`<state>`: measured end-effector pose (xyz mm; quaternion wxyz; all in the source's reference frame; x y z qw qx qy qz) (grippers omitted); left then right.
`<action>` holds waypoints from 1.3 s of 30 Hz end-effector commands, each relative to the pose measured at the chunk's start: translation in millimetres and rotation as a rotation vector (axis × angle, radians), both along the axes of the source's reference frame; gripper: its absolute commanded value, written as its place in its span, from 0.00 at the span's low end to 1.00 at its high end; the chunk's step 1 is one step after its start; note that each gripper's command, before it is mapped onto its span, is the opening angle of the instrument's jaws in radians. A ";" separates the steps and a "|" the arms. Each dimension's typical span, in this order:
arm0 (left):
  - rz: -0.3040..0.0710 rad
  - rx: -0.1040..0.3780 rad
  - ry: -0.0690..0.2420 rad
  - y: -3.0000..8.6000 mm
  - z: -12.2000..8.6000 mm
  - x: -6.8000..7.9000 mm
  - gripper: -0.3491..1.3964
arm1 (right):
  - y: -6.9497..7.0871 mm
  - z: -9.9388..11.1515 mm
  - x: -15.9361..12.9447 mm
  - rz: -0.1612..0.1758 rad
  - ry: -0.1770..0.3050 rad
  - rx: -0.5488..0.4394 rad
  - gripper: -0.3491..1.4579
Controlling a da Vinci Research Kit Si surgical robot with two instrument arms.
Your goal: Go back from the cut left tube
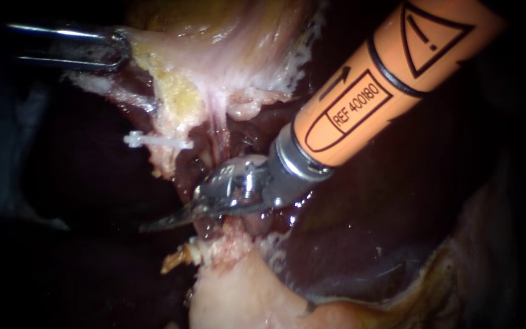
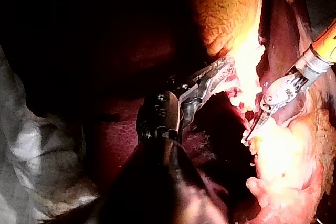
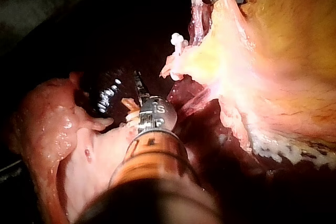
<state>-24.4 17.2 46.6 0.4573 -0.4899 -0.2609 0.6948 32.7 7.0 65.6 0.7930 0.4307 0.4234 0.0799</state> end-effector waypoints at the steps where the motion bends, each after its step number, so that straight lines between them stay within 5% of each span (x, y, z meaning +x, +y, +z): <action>1: 0.000 0.001 0.000 0.0 0.0 0.0 0.00 | 0.0 0.0 0.0 0.003 0.005 0.002 0.00; 6: 0.000 0.001 0.000 0.0 0.1 0.0 0.00 | 0.0 -0.1 -0.1 0.014 0.022 0.008 0.00; 7: 0.000 0.001 0.000 0.0 0.1 0.0 0.00 | -0.1 -0.1 -0.1 0.023 0.028 0.008 0.28; 9: 0.001 0.001 0.000 0.0 0.1 0.0 0.00 | -0.1 -0.1 -0.1 0.066 0.052 0.008 0.66; 12: 0.001 0.001 0.000 0.0 0.1 0.0 0.00 | 0.0 -0.2 0.1 0.103 0.070 0.008 0.88; 19: 0.001 0.000 0.000 0.1 0.2 0.1 0.00 | -0.1 -0.3 -0.2 0.121 0.066 0.000 0.97; 22: 0.001 0.000 0.000 0.1 0.2 0.1 0.00 | -0.3 -1.2 -1.8 0.163 0.074 -0.076 0.99; 27: 0.001 0.000 0.000 0.2 0.4 0.2 0.00 | -0.5 -4.5 -7.3 0.287 0.046 -0.245 0.99; 29: 0.002 0.000 -0.001 0.3 0.5 0.3 0.00 | -0.3 -5.5 -9.4 0.289 0.039 -0.306 0.99; 34: 0.002 0.000 0.000 0.3 0.5 0.3 0.00 | 0.9 -7.3 -15.2 0.250 -0.065 -0.449 0.99; 39: 0.001 -0.001 0.000 0.2 0.6 0.3 0.00 | 2.5 -7.5 -19.7 0.248 -0.133 -0.500 0.99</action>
